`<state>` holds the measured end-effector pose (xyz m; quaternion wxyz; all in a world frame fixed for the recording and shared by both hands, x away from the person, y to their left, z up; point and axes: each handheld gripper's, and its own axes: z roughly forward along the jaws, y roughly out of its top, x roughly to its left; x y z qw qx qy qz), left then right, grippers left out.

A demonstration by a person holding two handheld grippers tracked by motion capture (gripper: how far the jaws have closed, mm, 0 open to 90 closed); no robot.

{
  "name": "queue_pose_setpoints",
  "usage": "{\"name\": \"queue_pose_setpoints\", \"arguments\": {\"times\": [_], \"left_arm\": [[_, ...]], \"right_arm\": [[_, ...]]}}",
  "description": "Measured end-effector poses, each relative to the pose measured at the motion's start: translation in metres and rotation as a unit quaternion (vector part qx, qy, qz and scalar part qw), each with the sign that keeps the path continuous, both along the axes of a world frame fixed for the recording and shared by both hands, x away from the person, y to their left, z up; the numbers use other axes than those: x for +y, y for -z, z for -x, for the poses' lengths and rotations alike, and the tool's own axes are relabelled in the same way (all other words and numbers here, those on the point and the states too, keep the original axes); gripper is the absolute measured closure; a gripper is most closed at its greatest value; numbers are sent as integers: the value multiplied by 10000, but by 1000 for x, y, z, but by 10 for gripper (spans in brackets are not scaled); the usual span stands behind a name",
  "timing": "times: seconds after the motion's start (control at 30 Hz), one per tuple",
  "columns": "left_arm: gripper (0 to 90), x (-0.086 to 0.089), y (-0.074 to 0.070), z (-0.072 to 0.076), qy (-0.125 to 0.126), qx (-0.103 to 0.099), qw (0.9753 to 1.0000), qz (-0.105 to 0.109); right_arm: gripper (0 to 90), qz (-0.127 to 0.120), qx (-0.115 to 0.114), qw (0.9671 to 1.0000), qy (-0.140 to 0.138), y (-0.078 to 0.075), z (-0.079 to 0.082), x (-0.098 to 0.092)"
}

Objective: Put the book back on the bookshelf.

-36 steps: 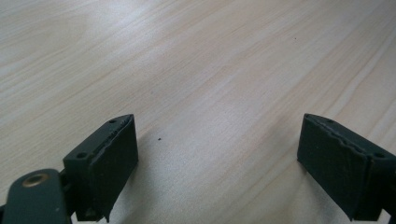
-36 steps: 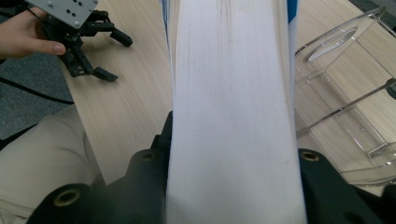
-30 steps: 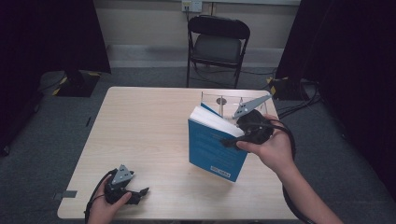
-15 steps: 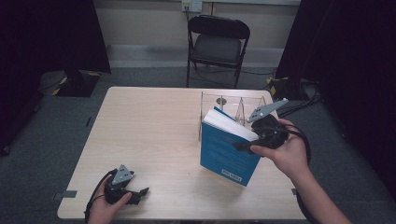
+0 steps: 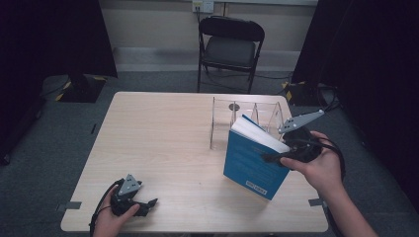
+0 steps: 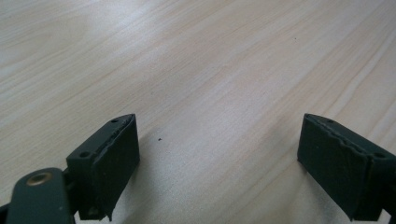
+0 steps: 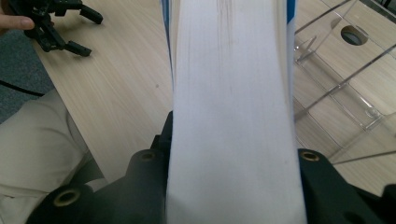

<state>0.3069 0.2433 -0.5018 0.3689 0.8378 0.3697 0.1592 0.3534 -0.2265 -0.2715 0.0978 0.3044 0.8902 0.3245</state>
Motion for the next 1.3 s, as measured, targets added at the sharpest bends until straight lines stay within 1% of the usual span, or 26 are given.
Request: {"name": "queue_pose_setpoints", "arguments": {"times": [0.13, 0.17, 0.2, 0.27, 0.3, 0.57, 0.77, 0.8, 0.83, 0.9, 0.97, 1.0, 1.03, 1.1, 1.2, 1.27, 1.3], "left_arm": [[125, 0, 0, 0, -2, 7, 10000, -3], [125, 0, 0, 0, -3, 6, 10000, -4], [126, 0, 0, 0, -4, 7, 10000, -6], [126, 0, 0, 0, -6, 5, 10000, -2], [126, 0, 0, 0, -7, 4, 10000, -3], [128, 0, 0, 1, -15, 8, 10000, 8], [128, 0, 0, 1, -14, 11, 10000, 11], [128, 0, 0, 1, -16, 13, 10000, 15], [128, 0, 0, 1, -13, 11, 10000, 9], [128, 0, 0, 1, -14, 10, 10000, 10], [128, 0, 0, 1, -15, 11, 10000, 14], [128, 0, 0, 1, -17, 9, 10000, 10], [128, 0, 0, 1, -15, 11, 10000, 11], [128, 0, 0, 1, -15, 13, 10000, 13], [129, 0, 0, 1, -19, 11, 10000, 17], [129, 0, 0, 1, -25, 6, 10000, 18], [129, 0, 0, 1, -24, -1, 10000, 20]], "right_arm": [[623, -25, 18, 9999, 118, 0, 2, -8], [623, -34, 6, 9999, 107, 0, 2, -10], [623, 4, -17, 9999, 154, 0, 3, -12], [623, -32, -15, 9999, 144, 1, 3, -14], [623, -30, 2, 9998, 190, 2, 4, -16], [622, 26, 7, 9995, 313, 11, 5, -28], [622, -57, 38, 9991, 413, 18, 5, -38], [621, -63, 21, 9991, 412, 19, 5, -38], [621, -18, 0, 9991, 428, 20, 6, -39], [621, -25, 20, 9990, 440, 22, 5, -42], [621, -113, 19, 9988, 470, 23, 6, -45], [620, -100, 28, 9988, 479, 23, 6, -47], [620, -143, 35, 9987, 488, 24, 6, -48], [619, -99, -6, 9987, 494, 25, 7, -49], [618, -139, -50, 9989, 435, 27, 7, -52], [616, -98, -80, 9990, 430, 28, 8, -55], [616, -138, -80, 9988, 469, 30, 9, -57]]}}
